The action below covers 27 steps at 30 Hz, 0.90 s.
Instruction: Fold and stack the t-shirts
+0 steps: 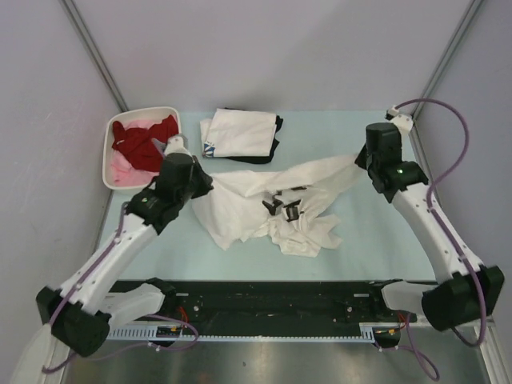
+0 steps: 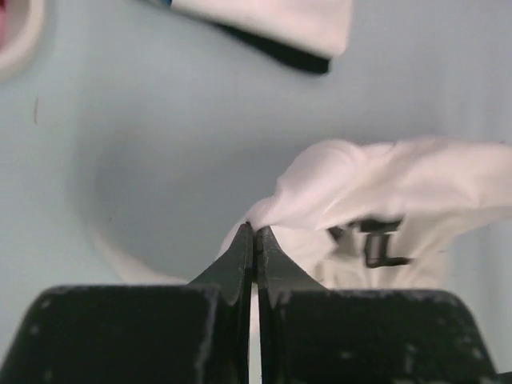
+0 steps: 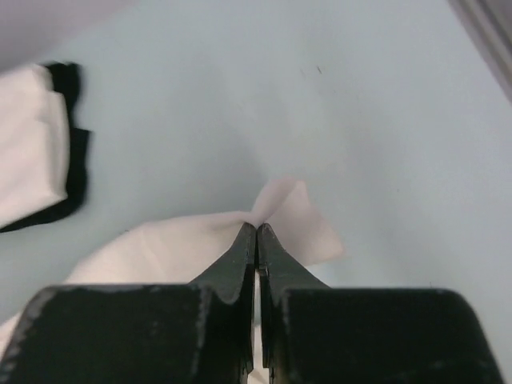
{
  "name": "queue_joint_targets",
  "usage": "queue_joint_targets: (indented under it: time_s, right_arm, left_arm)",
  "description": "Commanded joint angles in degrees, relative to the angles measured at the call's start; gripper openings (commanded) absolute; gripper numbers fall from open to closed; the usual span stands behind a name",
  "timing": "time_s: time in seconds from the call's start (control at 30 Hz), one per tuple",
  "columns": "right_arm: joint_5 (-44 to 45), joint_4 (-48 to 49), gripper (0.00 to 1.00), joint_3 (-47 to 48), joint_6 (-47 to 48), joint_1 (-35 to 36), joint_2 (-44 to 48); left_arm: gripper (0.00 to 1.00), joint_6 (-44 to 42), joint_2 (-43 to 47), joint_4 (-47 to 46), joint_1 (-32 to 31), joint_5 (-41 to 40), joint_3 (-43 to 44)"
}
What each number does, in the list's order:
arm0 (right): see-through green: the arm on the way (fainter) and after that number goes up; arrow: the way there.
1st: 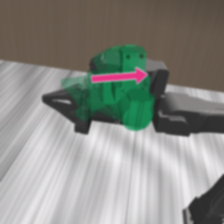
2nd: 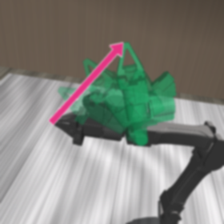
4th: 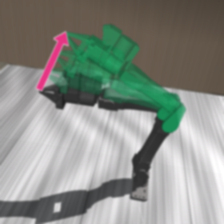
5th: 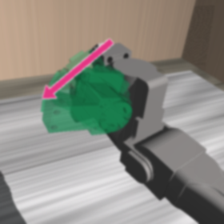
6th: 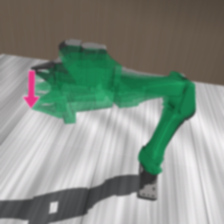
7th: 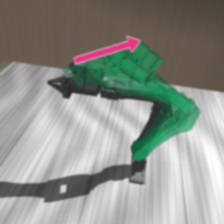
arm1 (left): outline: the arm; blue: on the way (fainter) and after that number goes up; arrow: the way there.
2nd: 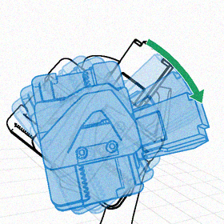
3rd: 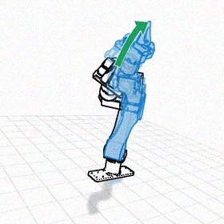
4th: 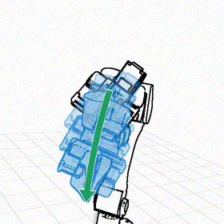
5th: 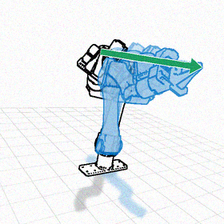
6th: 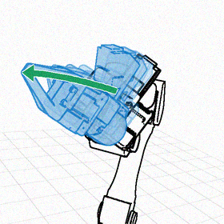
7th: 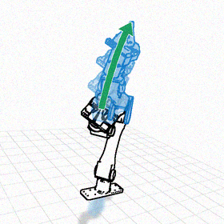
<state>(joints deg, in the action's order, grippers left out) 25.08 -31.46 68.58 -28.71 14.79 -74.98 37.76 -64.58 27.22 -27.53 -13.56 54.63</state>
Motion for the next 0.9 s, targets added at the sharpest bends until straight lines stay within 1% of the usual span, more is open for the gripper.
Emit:
queue_joint_targets:
  time_s: [0.0,0.03,0.1,0.13,0.2,0.23,0.27,0.33,0.37,0.4,0.43,0.47,0.5,0.57,0.6,0.67,0.7,0.77,0.8,0.83,0.87]
  right_arm:
    - [3.5,-2.1,0.00,7.4,7.8,5.9,10.2]
    - [3.7,-2.4,0.00,8.5,8.7,7.2,13.6]
    - [4.9,-3.4,0.00,11.1,11.6,10.2,16.3]
    - [5.5,-3.8,0.00,13.6,12.2,13.0,19.0]
    - [5.3,-4.9,0.00,16.5,13.9,15.5,20.8]
    - [4.9,-4.6,0.00,18.7,14.6,18.6,22.0]
    - [4.5,-3.6,0.00,19.8,14.9,19.8,23.9]
    - [1.4,-2.9,0.00,22.6,16.3,22.2,25.1]
    - [0.5,-3.6,0.00,26.4,15.8,23.8,25.2]
    - [-3.6,-3.7,0.00,28.7,16.6,24.1,25.1]
    - [-5.7,-3.9,0.00,30.6,16.5,24.2,24.7]
    - [-7.6,-5.1,0.00,35.0,16.2,24.0,23.7]
    - [-12.3,-5.4,0.00,36.6,17.0,23.9,23.2]
    - [-16.1,-4.8,0.00,39.3,16.3,23.0,22.9]
    - [-19.9,-4.3,0.00,41.5,16.2,22.3,22.5]
    - [-22.2,-4.1,0.00,44.9,14.7,20.5,21.8]
    - [-26.0,-4.5,0.00,49.3,14.6,17.2,20.4]
    - [-29.6,-6.3,0.00,54.3,12.7,12.9,18.4]
    - [-35.1,-6.8,0.00,57.1,12.5,8.2,17.5]
    - [-37.5,-6.9,0.00,60.4,11.8,5.0,15.8]
    - [-39.0,-6.6,0.00,61.2,10.1,2.5,15.4]
  left_arm:
    - [0.00,-2.9,10.3,9.2,0.7,-3.6,7.8]
    - [0.00,-3.4,11.7,10.6,0.7,-3.6,10.2]
    - [0.00,-5.1,15.6,13.0,0.7,-2.9,12.2]
    - [0.00,-5.1,16.9,13.9,0.7,-3.0,14.2]
    - [0.00,-6.5,21.2,14.5,0.7,-1.5,15.4]
    - [0.00,-6.6,22.7,14.5,0.7,-1.0,16.6]
    - [0.00,-7.3,25.6,14.3,0.7,-0.1,17.2]
    - [0.00,-7.6,28.2,13.4,0.6,3.1,19.4]
    - [0.00,-7.5,29.9,13.3,0.7,4.1,20.4]
    - [0.00,-7.8,30.6,13.2,0.6,5.2,22.5]
    - [0.00,-7.7,31.3,13.4,0.7,6.7,23.7]
    - [0.00,-7.9,32.4,12.9,0.6,7.5,24.7]
    - [0.00,-8.4,32.8,12.2,0.6,8.5,25.5]
    - [0.00,-8.8,34.4,10.1,0.6,10.1,27.7]
    - [0.00,-8.9,35.0,9.3,0.7,10.6,28.5]
    - [0.00,-8.2,35.3,7.7,0.7,11.6,31.0]
    - [0.00,-8.1,35.1,7.4,0.6,12.3,32.0]
    - [0.00,-6.7,34.1,6.0,0.6,15.3,35.1]
    - [0.00,-6.3,33.9,5.0,0.7,16.1,35.6]
    - [0.00,-5.2,33.8,4.0,0.7,16.6,35.7]
    - [0.00,-4.5,34.1,2.3,0.7,16.5,35.2]
